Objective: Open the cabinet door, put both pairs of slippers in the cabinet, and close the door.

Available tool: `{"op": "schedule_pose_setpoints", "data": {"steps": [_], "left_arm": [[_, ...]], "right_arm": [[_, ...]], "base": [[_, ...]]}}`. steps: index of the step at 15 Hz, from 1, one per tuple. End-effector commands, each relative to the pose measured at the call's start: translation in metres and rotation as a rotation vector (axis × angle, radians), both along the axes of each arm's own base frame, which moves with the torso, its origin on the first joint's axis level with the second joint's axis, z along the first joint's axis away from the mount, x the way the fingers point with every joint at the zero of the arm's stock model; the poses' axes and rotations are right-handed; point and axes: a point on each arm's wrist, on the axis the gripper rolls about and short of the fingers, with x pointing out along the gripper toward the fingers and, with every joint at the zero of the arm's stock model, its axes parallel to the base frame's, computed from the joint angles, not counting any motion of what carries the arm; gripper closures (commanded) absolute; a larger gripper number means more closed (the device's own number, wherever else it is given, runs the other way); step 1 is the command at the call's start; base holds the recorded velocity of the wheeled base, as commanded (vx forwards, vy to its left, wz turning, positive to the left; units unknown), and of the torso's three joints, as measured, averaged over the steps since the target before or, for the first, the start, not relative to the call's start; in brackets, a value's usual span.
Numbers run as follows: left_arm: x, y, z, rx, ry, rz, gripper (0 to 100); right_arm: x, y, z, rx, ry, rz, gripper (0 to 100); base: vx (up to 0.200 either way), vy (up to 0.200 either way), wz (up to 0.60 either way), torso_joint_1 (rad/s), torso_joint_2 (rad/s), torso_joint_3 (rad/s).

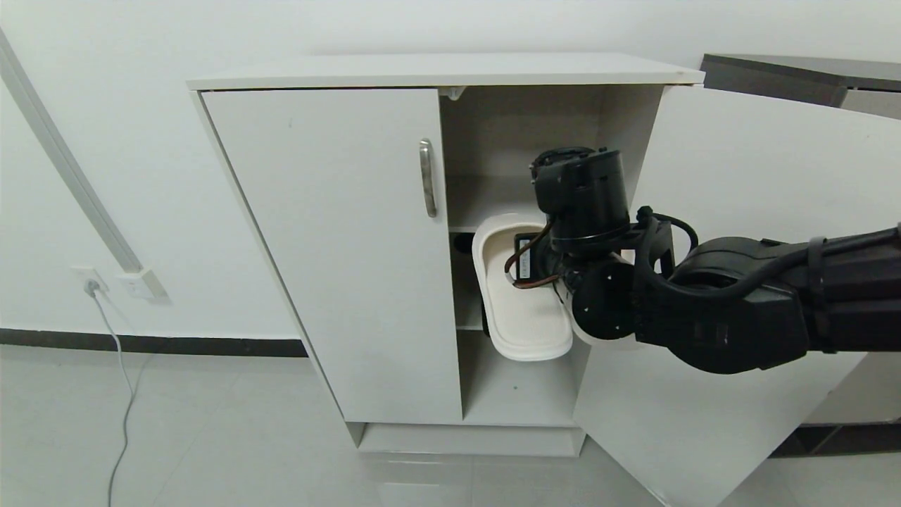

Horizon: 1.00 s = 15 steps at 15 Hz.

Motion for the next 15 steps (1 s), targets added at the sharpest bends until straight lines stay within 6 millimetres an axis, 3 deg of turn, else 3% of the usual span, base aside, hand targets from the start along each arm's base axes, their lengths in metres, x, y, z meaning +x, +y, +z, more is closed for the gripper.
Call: {"op": "schedule_pose_setpoints", "data": {"steps": [1,3,15], "left_arm": [[0.0,0.0,0.0,0.0,0.0,0.001,100],[0.0,0.0,0.0,0.0,0.0,0.001,100],[0.0,0.0,0.0,0.0,0.0,-0.001,100]], "right_arm": [[0.0003,0.0007,-0.0005,-0.001,0.0,0.001,100],[0.0006,0.001,-0.0011,-0.001,0.002,0.004,100],[0.0063,0.0067,-0.0092,-0.006,0.009,0.005,100]], "base": [[0.0,0.0,0.0,0.0,0.0,0.0],[0.0,0.0,0.0,0.0,0.0,0.0],[0.2,0.0,0.0,0.004,0.0,0.003]]}}
